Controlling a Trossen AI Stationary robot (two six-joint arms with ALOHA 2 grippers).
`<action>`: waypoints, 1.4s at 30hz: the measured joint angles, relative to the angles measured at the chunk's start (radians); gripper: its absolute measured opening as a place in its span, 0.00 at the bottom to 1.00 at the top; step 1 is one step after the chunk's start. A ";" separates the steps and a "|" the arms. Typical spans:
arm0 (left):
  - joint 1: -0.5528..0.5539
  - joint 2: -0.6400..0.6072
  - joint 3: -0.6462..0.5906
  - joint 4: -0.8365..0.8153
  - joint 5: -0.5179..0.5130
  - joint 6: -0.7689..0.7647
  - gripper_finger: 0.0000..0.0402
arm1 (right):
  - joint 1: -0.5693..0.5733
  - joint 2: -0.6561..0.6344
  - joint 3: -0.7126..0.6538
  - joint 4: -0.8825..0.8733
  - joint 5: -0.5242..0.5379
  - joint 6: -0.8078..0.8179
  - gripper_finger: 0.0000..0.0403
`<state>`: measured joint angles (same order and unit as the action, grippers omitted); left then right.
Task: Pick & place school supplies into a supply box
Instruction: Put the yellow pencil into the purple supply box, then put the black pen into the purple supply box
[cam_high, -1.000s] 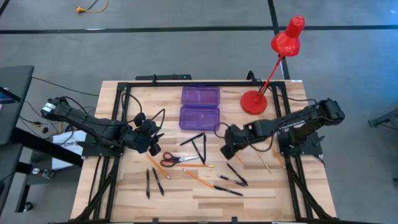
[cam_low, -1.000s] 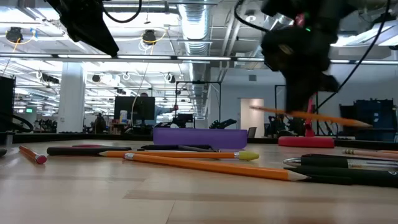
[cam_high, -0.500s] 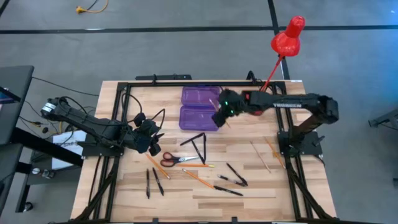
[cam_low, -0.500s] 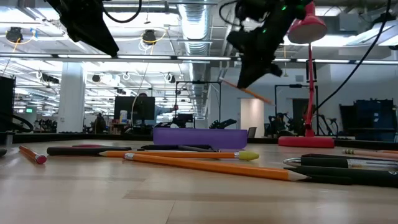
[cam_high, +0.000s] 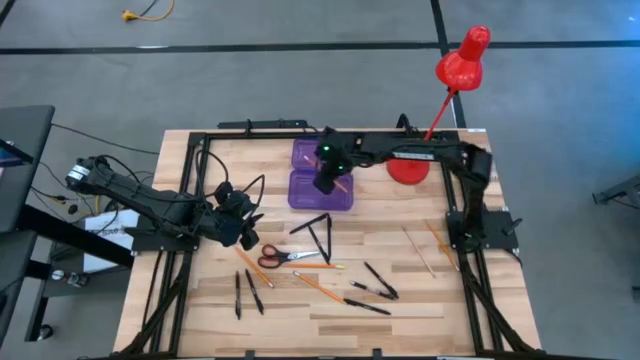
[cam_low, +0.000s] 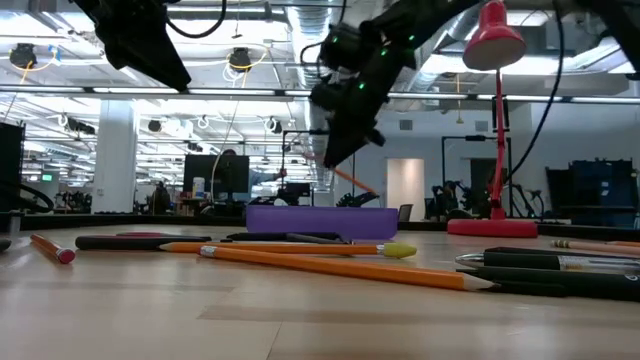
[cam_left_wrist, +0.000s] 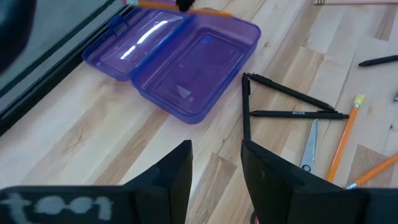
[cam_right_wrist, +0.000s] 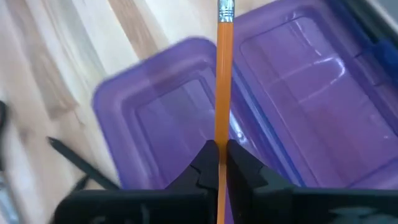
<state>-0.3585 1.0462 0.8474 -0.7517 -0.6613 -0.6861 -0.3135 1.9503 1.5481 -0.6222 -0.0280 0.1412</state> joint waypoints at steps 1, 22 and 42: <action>0.000 0.000 0.000 0.000 0.000 0.000 0.32 | 0.004 0.018 0.011 -0.007 0.000 -0.013 0.00; 0.000 0.000 0.000 -0.016 -0.035 -0.001 0.32 | 0.060 0.093 0.035 -0.094 0.004 -0.108 0.21; 0.207 0.265 0.000 0.275 0.301 0.287 0.32 | 0.352 -0.259 0.108 -0.394 0.174 0.055 0.34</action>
<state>-0.1515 1.3113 0.8474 -0.4763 -0.3607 -0.3991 0.0387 1.6915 1.6562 -1.0159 0.1461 0.1965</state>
